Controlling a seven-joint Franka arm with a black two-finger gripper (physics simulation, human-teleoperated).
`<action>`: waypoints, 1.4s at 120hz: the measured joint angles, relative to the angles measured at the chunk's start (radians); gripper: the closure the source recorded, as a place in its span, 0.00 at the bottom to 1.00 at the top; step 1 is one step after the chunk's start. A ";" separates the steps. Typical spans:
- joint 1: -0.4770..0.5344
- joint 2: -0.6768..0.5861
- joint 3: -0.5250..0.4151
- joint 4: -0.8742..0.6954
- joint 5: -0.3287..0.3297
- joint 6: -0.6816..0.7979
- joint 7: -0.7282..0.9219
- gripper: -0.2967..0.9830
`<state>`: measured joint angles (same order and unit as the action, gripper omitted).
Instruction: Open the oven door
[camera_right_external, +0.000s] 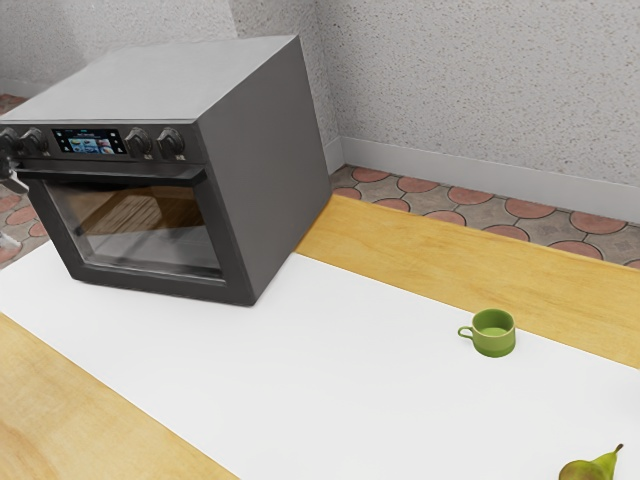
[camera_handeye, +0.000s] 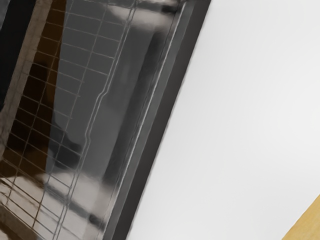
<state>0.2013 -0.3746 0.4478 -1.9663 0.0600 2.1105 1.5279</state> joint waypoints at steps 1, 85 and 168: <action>-0.004 0.001 0.004 0.000 -0.003 0.006 0.011 0.23; -0.093 0.197 0.021 0.080 -0.162 0.210 0.572 0.23; -0.090 0.249 0.020 0.088 -0.183 0.242 0.746 0.23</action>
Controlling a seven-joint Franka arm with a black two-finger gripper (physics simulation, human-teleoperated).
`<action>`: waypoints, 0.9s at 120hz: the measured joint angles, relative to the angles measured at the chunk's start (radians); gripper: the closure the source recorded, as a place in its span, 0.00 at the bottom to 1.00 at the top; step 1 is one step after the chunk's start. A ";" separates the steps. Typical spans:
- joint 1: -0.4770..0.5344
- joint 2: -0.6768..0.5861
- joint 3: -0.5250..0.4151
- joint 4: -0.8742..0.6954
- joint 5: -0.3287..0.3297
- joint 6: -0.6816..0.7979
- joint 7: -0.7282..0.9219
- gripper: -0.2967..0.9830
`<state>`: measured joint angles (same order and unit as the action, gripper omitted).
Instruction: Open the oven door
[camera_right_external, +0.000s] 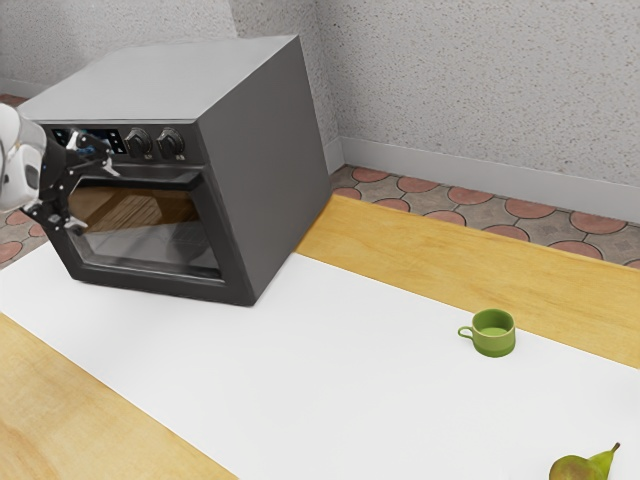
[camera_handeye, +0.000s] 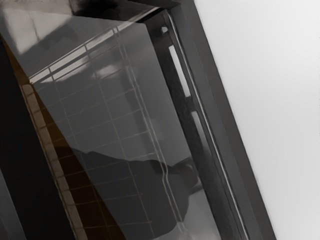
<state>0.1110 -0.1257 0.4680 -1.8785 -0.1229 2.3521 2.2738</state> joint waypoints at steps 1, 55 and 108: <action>0.000 0.000 0.000 -0.001 -0.001 0.000 0.001 0.23; 0.571 -0.091 -1.014 0.571 0.230 -0.596 -0.509 0.26; -0.028 0.301 -0.384 0.578 0.118 -0.903 -1.326 0.23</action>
<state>0.0832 0.1756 0.0845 -1.3009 -0.0046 1.4495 0.9475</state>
